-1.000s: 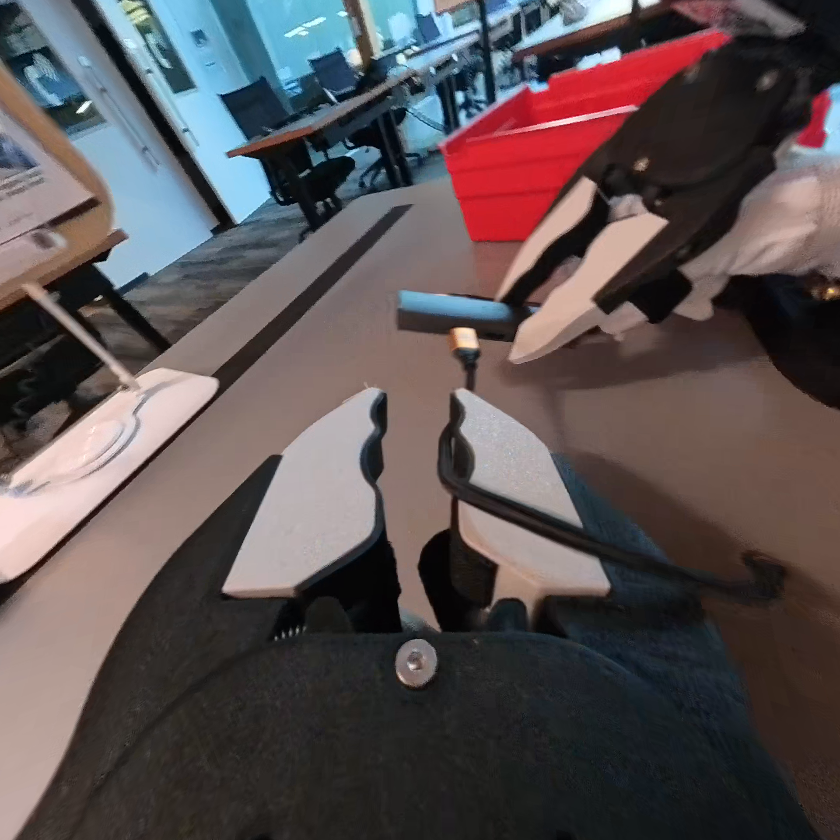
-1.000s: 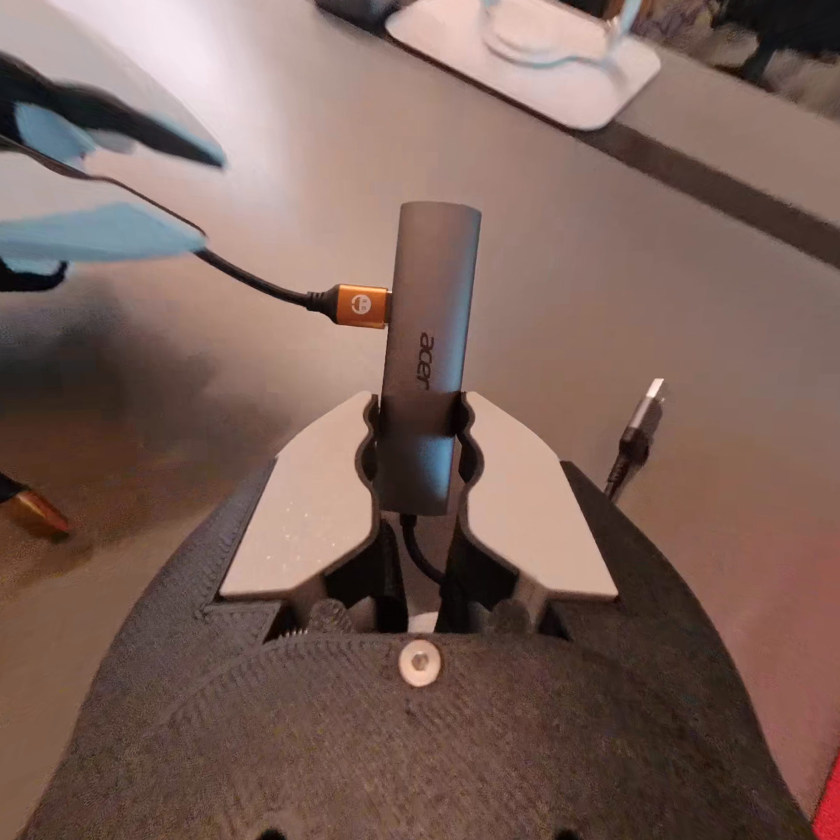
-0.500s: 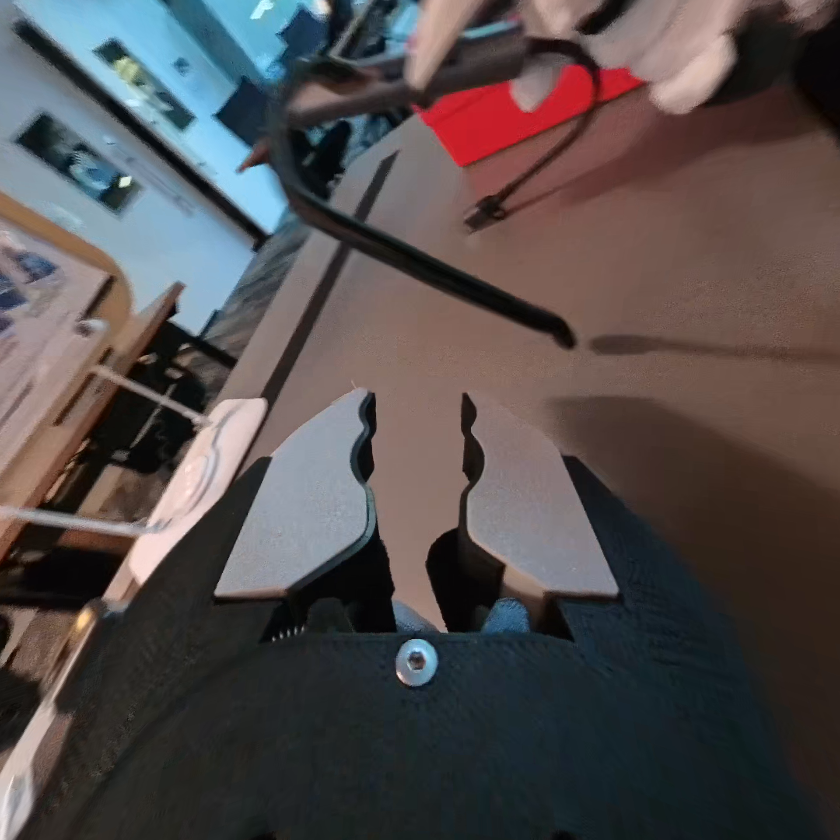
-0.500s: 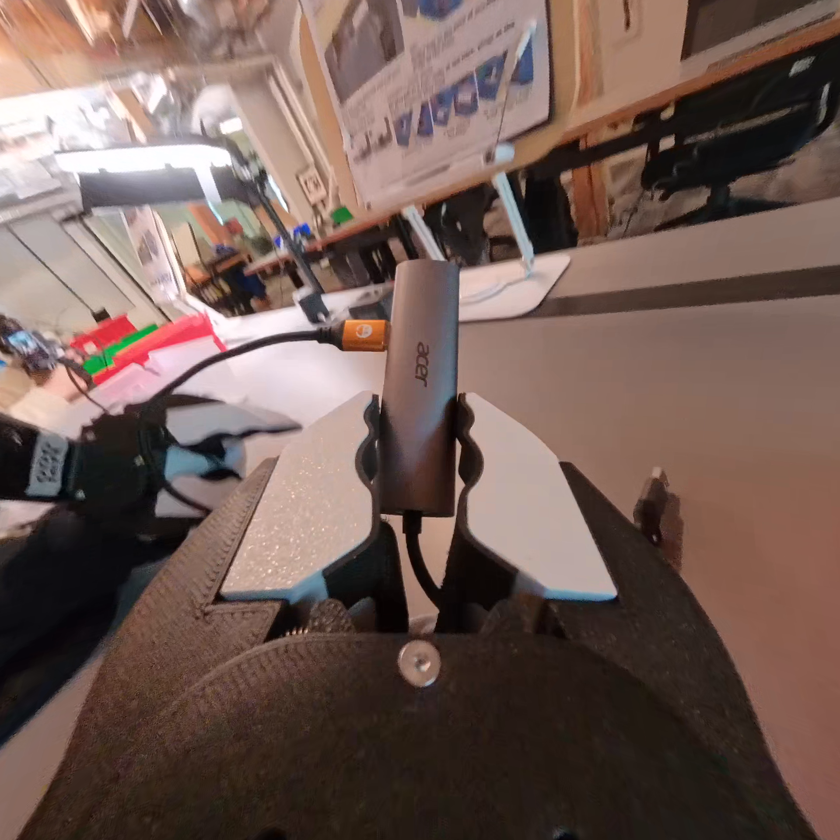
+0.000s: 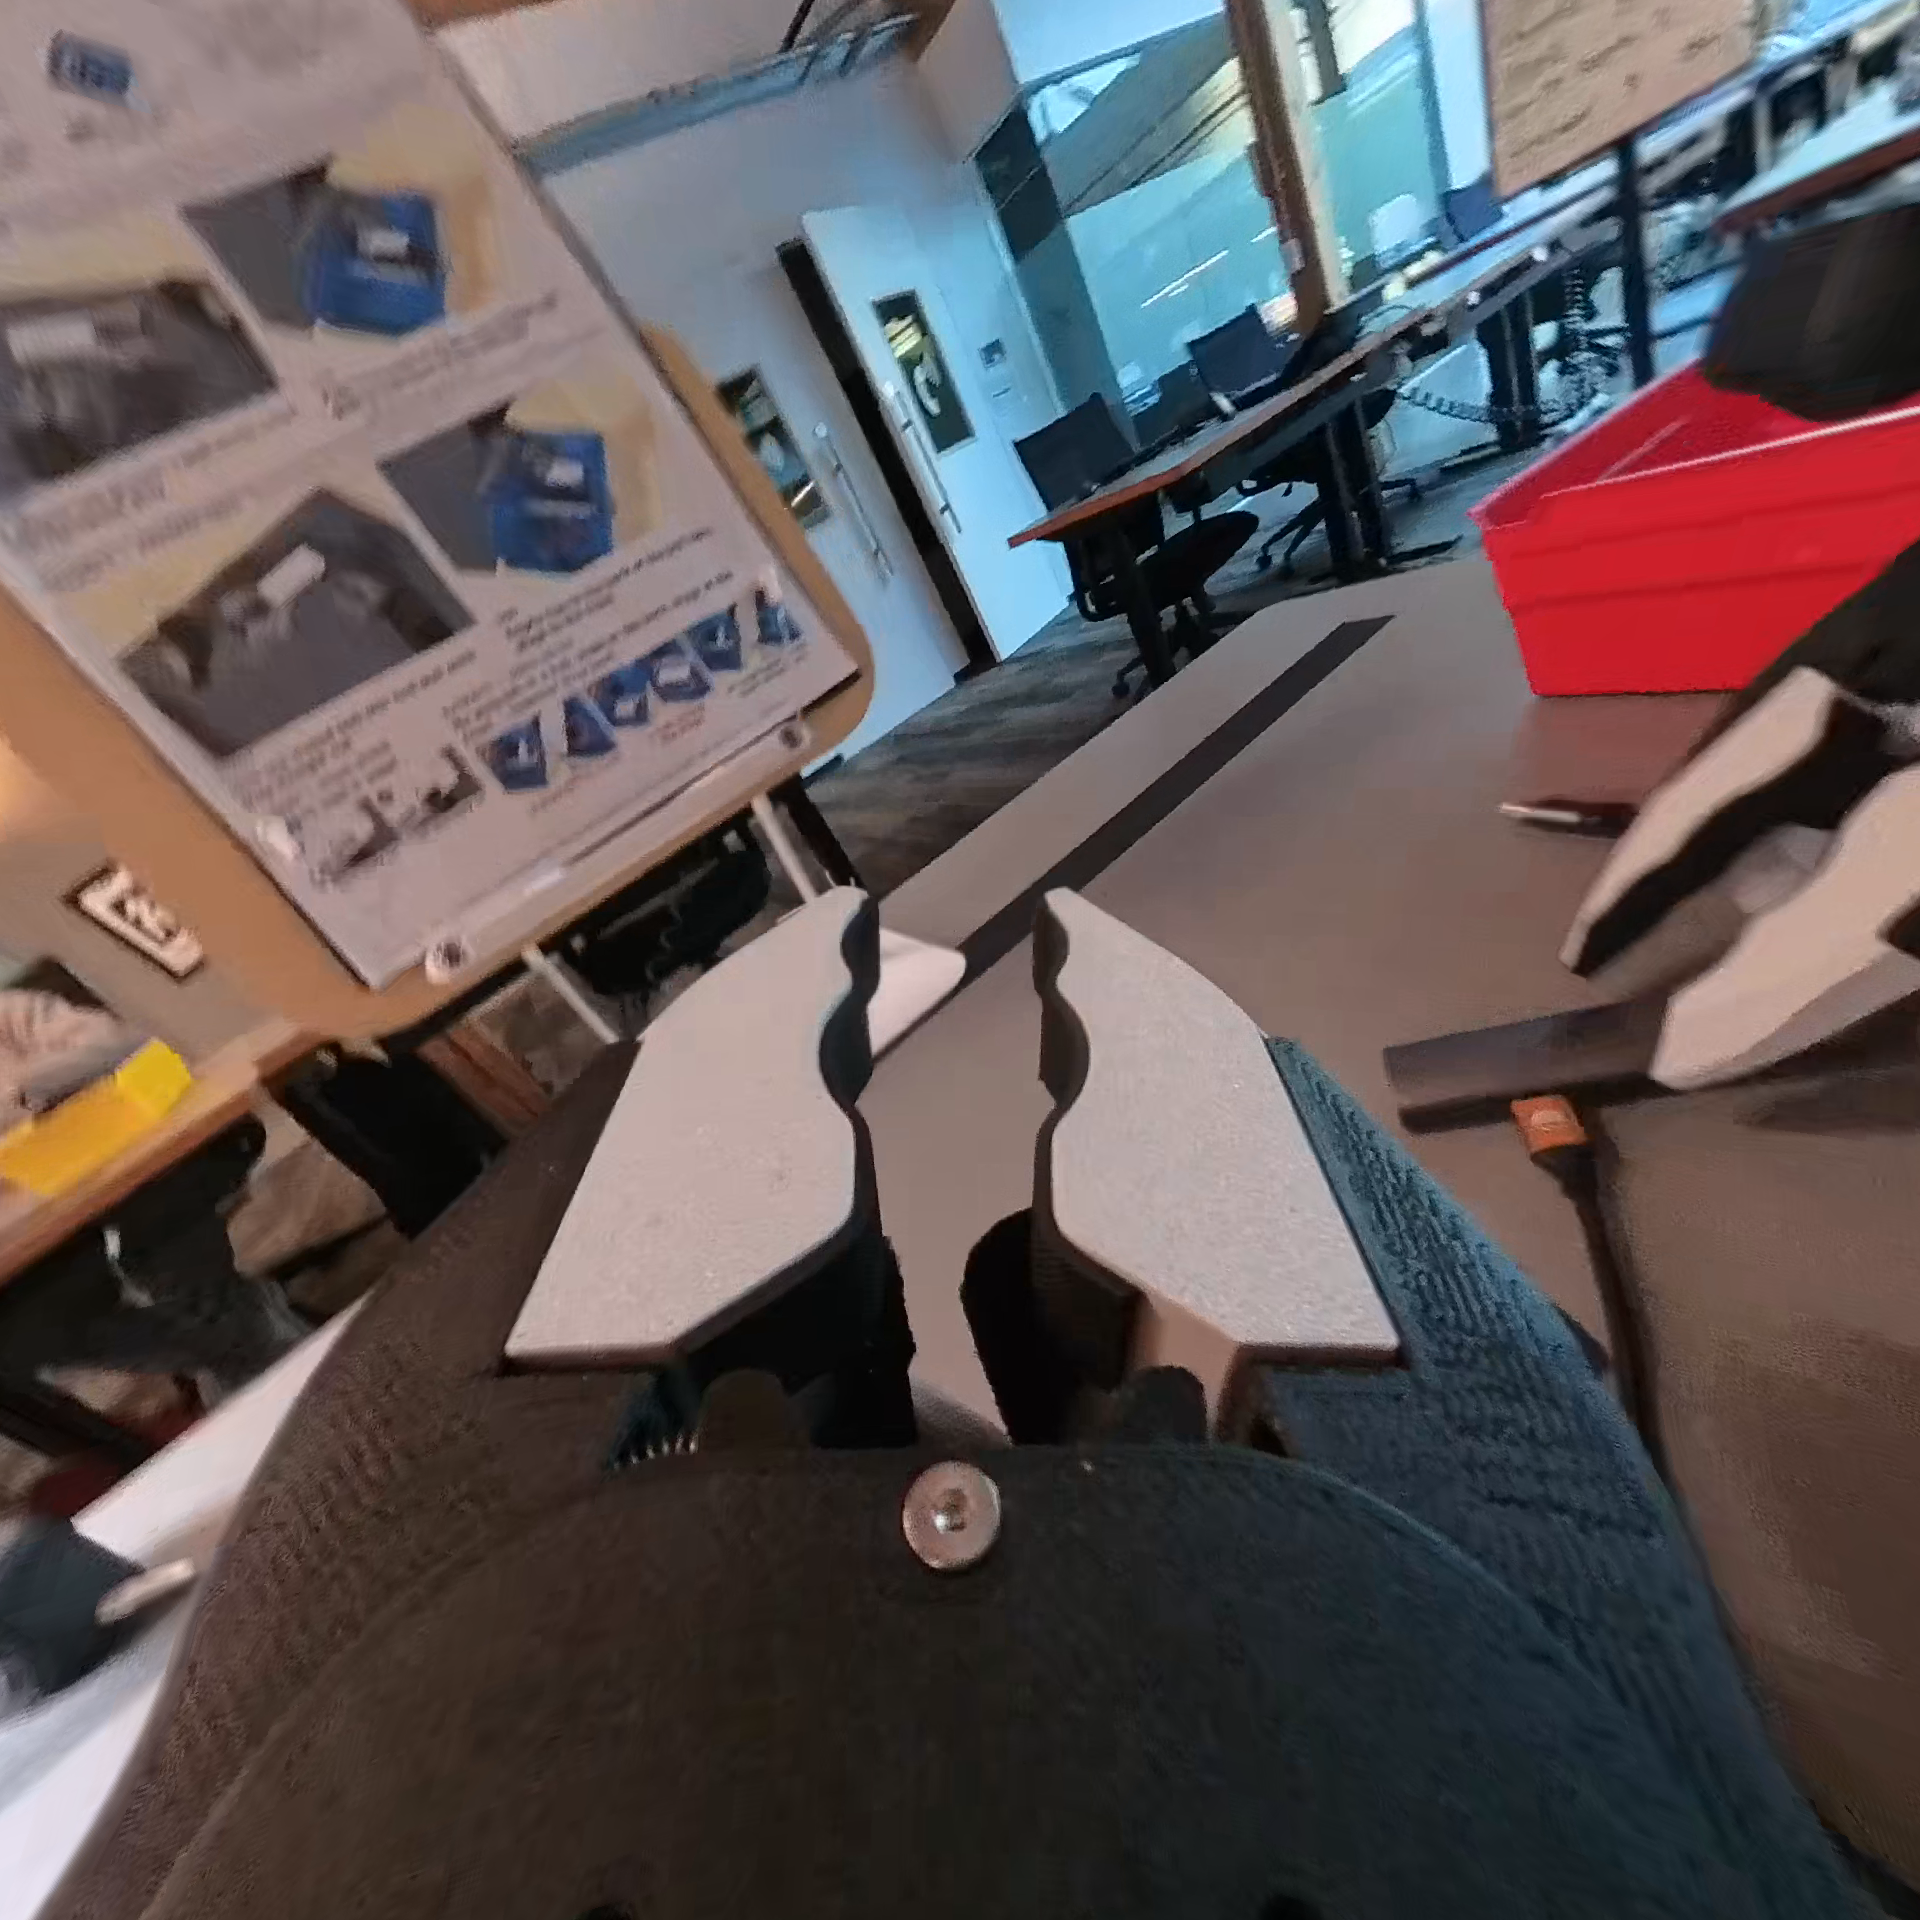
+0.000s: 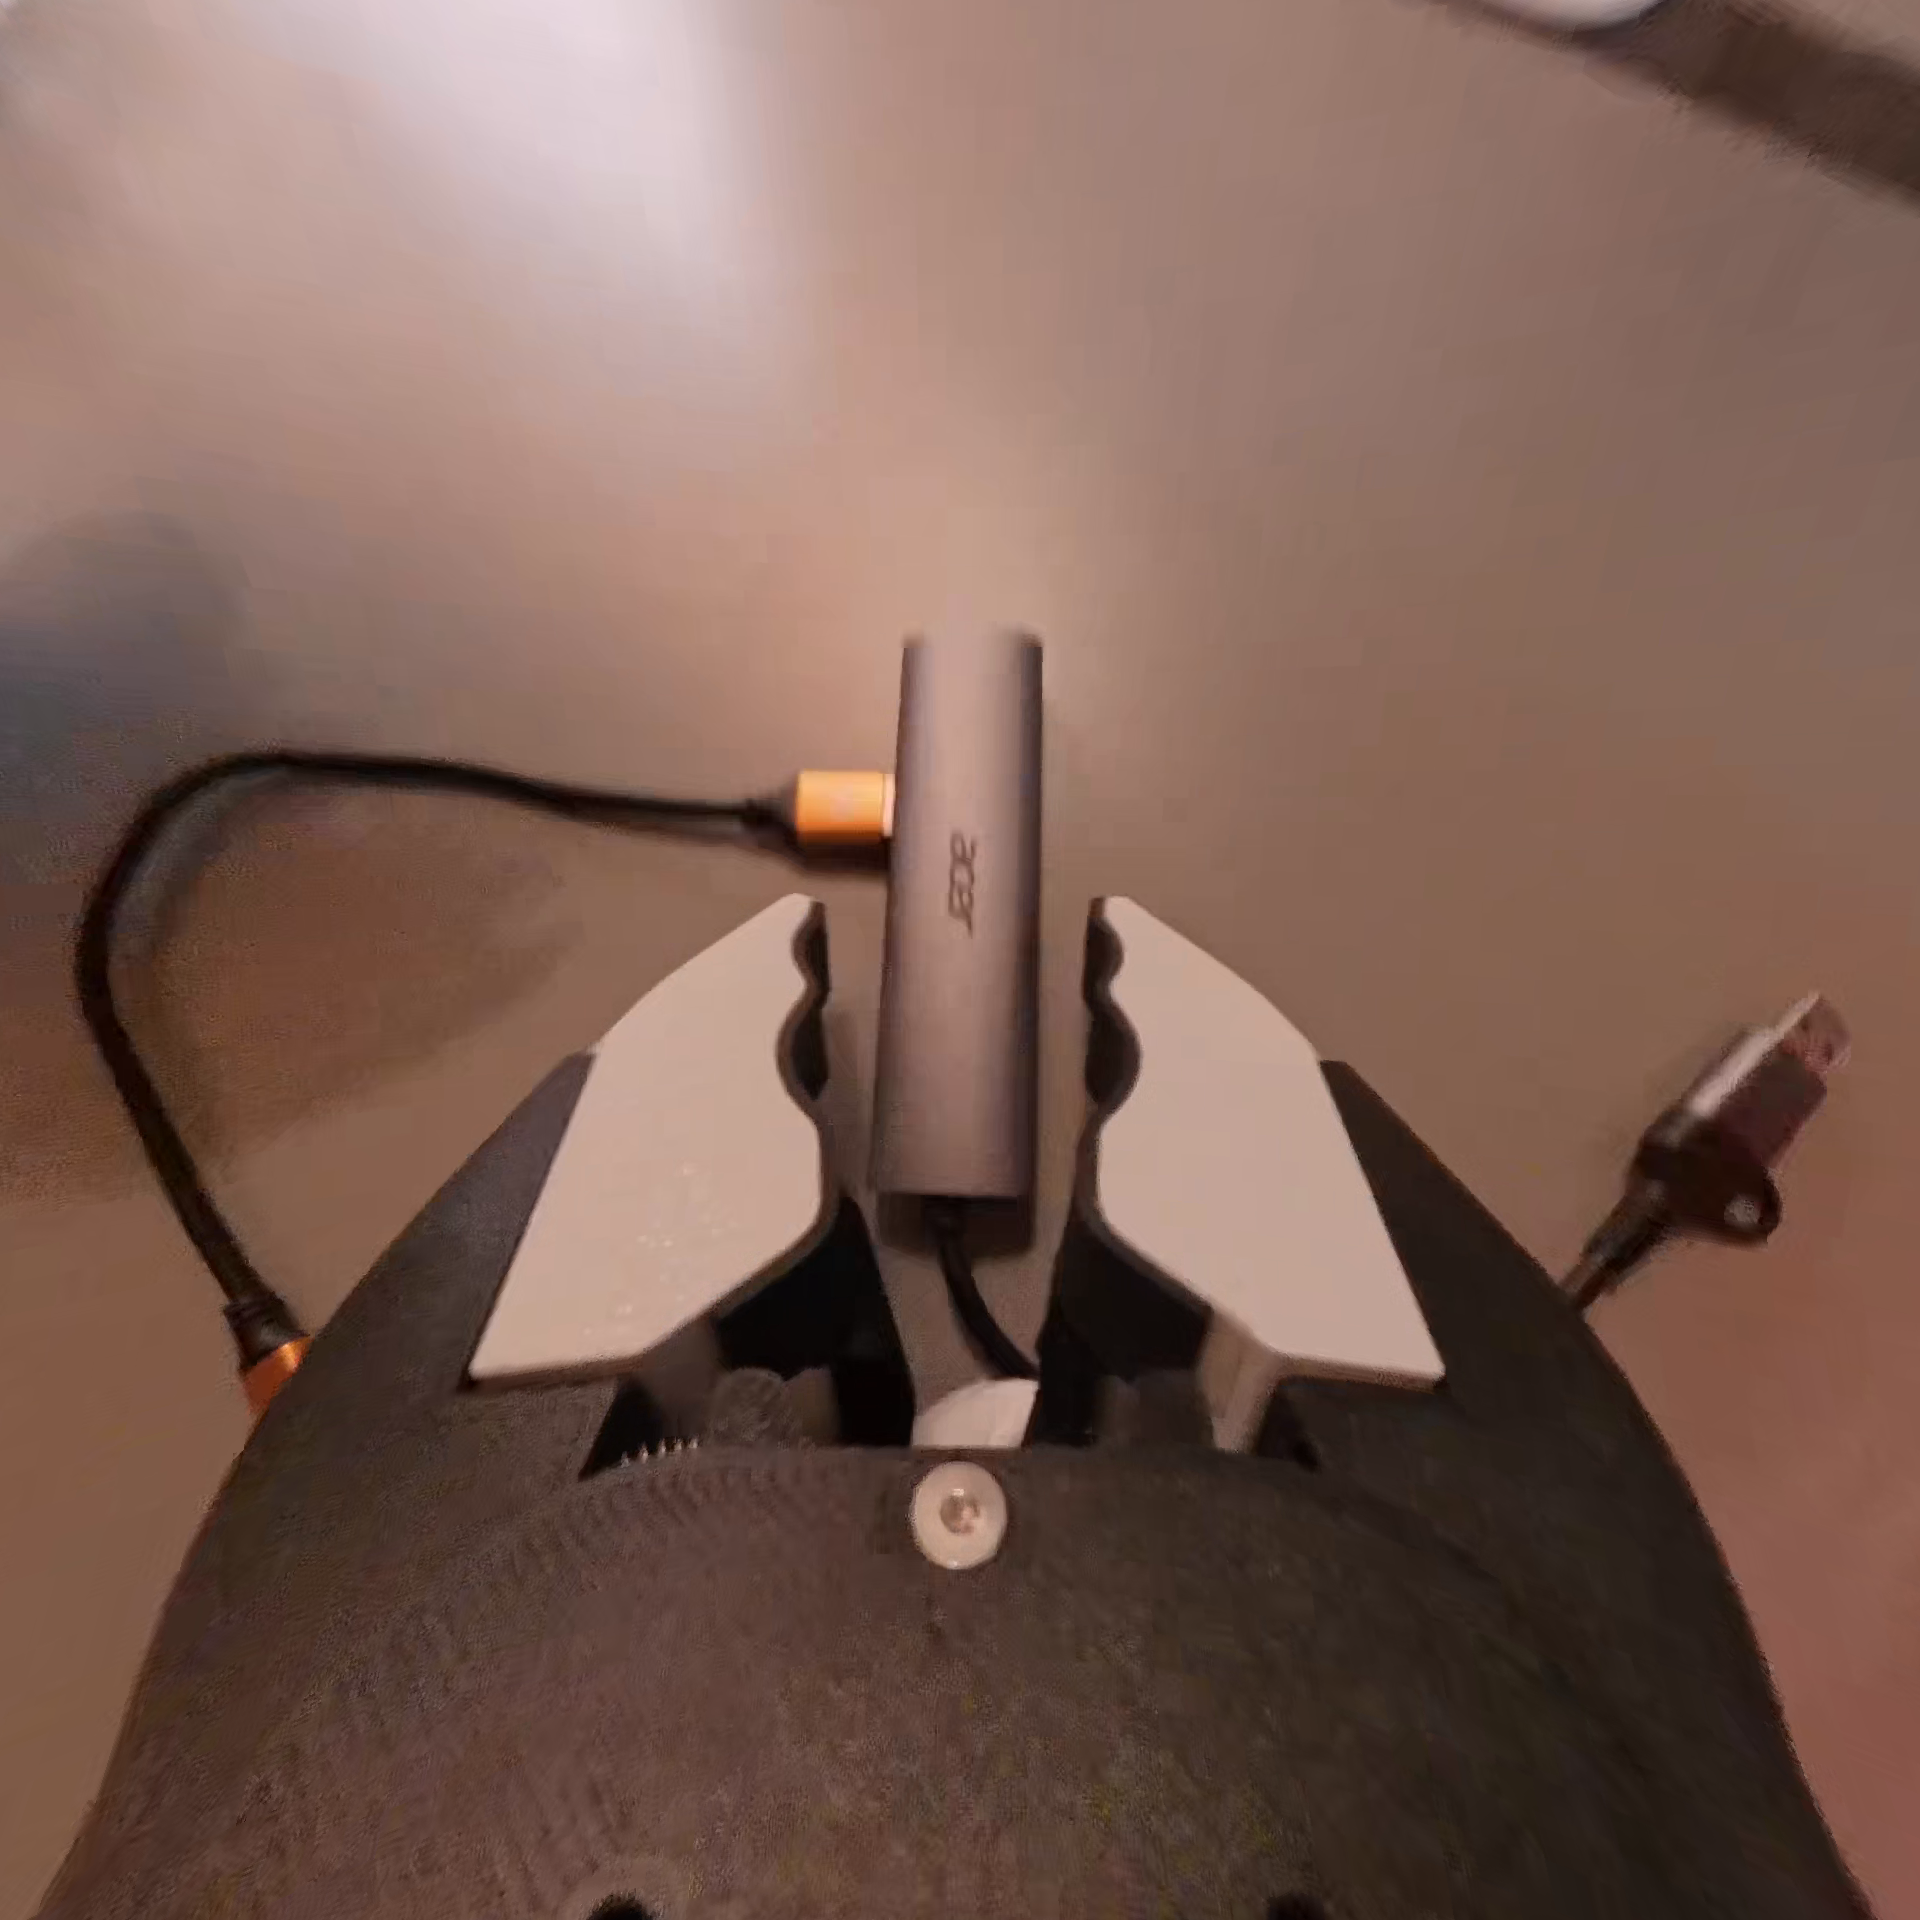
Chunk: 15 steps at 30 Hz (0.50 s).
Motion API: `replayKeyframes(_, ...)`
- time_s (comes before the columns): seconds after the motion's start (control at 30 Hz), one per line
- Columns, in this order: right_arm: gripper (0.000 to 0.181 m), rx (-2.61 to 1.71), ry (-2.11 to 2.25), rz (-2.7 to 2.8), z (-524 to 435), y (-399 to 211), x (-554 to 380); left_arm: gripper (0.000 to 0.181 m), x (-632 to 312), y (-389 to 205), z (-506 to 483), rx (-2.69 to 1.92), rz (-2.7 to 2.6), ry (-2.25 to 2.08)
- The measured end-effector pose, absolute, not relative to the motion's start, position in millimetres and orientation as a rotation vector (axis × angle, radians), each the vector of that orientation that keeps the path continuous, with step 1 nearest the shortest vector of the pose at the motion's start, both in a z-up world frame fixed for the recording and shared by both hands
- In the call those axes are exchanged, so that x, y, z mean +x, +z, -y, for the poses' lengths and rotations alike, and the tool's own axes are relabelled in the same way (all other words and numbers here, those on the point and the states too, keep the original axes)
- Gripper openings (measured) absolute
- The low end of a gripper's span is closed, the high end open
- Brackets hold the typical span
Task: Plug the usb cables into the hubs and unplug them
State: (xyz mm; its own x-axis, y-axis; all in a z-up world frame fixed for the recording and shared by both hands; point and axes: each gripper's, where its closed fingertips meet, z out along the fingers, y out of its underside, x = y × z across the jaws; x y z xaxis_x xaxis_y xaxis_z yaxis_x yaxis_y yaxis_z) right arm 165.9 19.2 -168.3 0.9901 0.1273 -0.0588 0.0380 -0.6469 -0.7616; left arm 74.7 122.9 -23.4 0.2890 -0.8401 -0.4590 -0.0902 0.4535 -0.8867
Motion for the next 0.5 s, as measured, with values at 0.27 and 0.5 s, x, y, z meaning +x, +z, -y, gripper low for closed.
replayKeyframes(0.27,0.117,-1.61,-0.007,0.139,-30,-66,171,0.032,71,15,-38,-0.78,-1.402,-0.639)
replayKeyframes(0.5,0.126,-1.643,-0.114,0.24,-32,-72,161,0.042,-25,51,-15,-0.843,-1.413,-0.579)
